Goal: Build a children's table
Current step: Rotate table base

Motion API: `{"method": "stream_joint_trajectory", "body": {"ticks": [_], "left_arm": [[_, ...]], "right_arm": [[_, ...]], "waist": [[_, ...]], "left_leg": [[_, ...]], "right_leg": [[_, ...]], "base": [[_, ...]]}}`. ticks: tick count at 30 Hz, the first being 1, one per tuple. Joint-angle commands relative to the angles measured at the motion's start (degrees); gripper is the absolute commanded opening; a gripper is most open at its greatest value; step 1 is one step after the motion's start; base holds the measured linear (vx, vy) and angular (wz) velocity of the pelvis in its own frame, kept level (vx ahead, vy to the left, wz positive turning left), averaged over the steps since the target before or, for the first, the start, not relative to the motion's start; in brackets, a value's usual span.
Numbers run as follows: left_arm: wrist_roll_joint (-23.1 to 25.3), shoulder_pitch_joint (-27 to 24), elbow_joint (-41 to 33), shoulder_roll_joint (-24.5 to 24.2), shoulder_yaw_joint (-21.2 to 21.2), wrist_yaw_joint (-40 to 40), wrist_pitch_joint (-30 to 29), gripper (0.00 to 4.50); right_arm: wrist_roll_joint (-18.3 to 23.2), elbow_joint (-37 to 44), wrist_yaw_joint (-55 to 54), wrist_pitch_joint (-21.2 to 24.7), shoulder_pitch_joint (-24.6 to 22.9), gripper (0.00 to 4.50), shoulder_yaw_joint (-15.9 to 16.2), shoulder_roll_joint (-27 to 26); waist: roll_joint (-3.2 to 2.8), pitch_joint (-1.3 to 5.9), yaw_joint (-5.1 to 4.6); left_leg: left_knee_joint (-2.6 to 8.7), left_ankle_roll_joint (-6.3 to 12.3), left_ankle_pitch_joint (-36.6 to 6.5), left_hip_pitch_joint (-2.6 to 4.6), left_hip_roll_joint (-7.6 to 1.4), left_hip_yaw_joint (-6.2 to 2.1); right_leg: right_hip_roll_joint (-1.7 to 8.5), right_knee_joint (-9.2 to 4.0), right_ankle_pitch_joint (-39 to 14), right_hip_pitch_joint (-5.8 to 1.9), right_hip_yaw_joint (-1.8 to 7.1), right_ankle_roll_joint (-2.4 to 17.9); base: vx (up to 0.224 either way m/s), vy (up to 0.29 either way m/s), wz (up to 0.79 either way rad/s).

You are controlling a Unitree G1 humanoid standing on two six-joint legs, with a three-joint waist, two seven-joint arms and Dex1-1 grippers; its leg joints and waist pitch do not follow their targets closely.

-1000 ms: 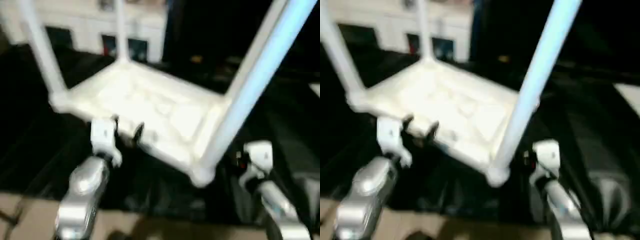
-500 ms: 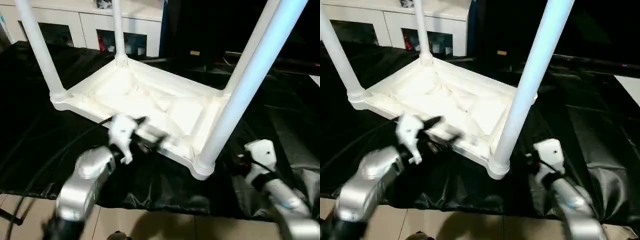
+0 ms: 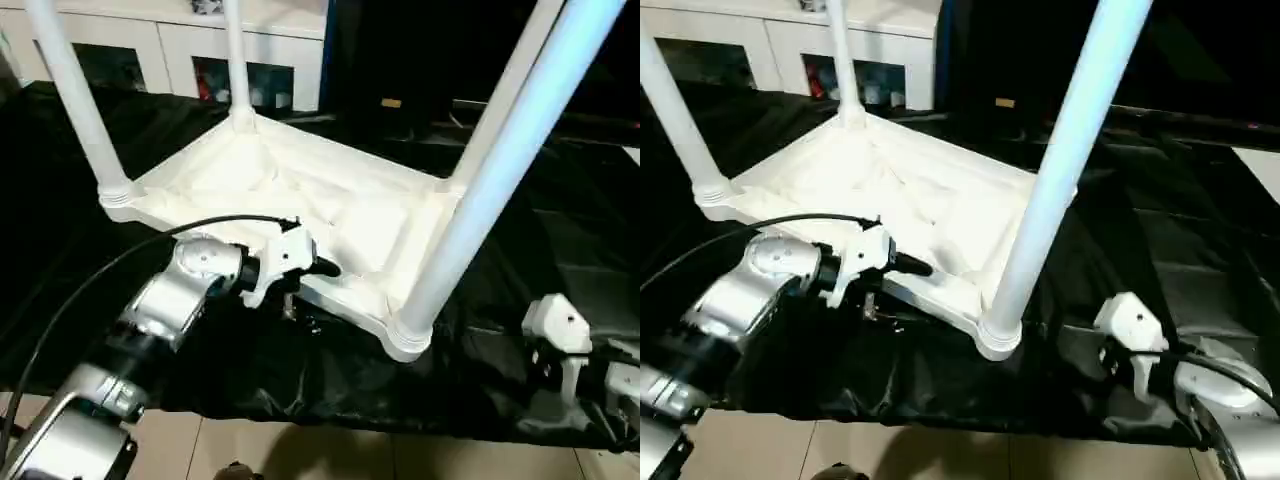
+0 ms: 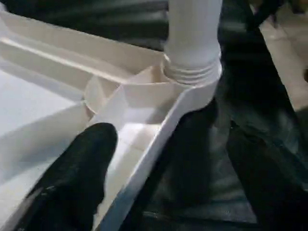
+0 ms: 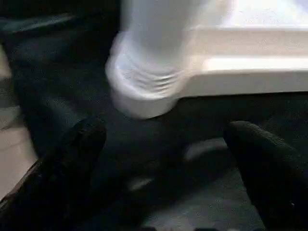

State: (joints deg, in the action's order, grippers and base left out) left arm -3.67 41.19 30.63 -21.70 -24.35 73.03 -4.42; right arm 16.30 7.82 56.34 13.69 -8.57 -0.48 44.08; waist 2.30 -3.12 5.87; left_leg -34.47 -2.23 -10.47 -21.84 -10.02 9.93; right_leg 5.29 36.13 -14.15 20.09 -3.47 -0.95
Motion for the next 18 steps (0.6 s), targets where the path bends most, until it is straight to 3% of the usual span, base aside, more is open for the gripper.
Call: {"method": "stream_joint_trajectory", "body": {"ticks": [1,7,9,13,14,15,16,18], "left_arm": [[1.77,2.59,3.37,0.89,-1.29,1.36,2.23,3.75],[5.42,10.0,16.92,6.79,-3.48,0.59,6.54,3.29],[6.17,11.08,19.06,8.0,-4.13,0.82,6.92,3.23],[8.3,13.09,24.0,10.1,-5.16,-1.07,9.05,2.84],[8.77,13.69,25.52,10.61,-5.32,-1.39,9.58,2.84],[9.19,14.36,27.27,11.13,-5.3,-1.55,10.41,2.73],[9.39,14.57,27.82,11.31,-5.3,-1.72,10.68,2.62],[12.29,16.24,31.71,12.49,-6.37,-4.61,12.69,2.49]], "right_arm": [[1.34,1.93,1.93,1.53,-0.13,4.5,0.05,1.56],[1.77,4.03,2.98,2.56,-1.03,4.5,0.55,2.58],[1.83,4.32,3.03,2.82,-1.08,4.5,0.54,2.52],[1.3,4.49,2.44,2.53,-0.96,4.5,0.53,2.18],[1.14,4.47,2.26,2.57,-0.95,4.5,0.63,2.07],[1.08,4.53,2.19,2.75,-0.96,4.5,0.7,2.05],[1.03,4.56,2.13,2.78,-0.98,4.5,0.73,2.05],[0.66,4.89,1.61,3.08,-1.13,4.5,1.0,1.97]], "waist": [[0.27,3.28,0.49],[0.69,3.26,1.14],[0.3,3.46,1.39],[0.35,3.57,1.49],[-0.12,3.59,1.53],[0.21,3.53,1.47],[0.02,3.56,1.58],[0.18,3.5,1.65]], "left_leg": [[4.32,4.46,-10.17,1.4,-3.66,-1.13],[4.19,4.49,-9.52,1.23,-3.56,-1.05],[4.13,4.93,-8.12,1.2,-3.82,-1.29],[3.91,6.21,-7.17,1.14,-3.71,-1.27],[3.9,6.11,-7.44,1.13,-3.71,-1.35],[3.92,5.99,-8.19,1.26,-3.7,-1.26],[4.01,5.82,-8.47,1.27,-3.81,-1.36],[4.05,5.63,-9.38,1.35,-3.84,-1.38]], "right_leg": [[4.2,-4.46,-1.14,-1.74,2.61,15.12],[4.4,-4.69,-1.71,-1.69,2.66,14.63],[4.61,-4.24,0.81,-1.86,2.6,15.2],[4.53,-4.07,4.7,-1.98,2.45,16.29],[4.57,-4.04,4.51,-2.01,2.45,16.37],[4.51,-4.27,3.8,-1.98,2.45,16.45],[4.6,-4.21,3.55,-2.09,2.44,16.65],[4.6,-4.4,2.38,-2.07,2.46,16.39]], "base": [[0.0,0.0,0.0],[0.0,0.0,0.0],[0.0,0.0,0.0],[0.0,0.0,0.0],[0.0,0.0,0.0],[0.0,0.0,0.0],[0.0,0.0,0.0],[0.0,0.0,0.0]]}}
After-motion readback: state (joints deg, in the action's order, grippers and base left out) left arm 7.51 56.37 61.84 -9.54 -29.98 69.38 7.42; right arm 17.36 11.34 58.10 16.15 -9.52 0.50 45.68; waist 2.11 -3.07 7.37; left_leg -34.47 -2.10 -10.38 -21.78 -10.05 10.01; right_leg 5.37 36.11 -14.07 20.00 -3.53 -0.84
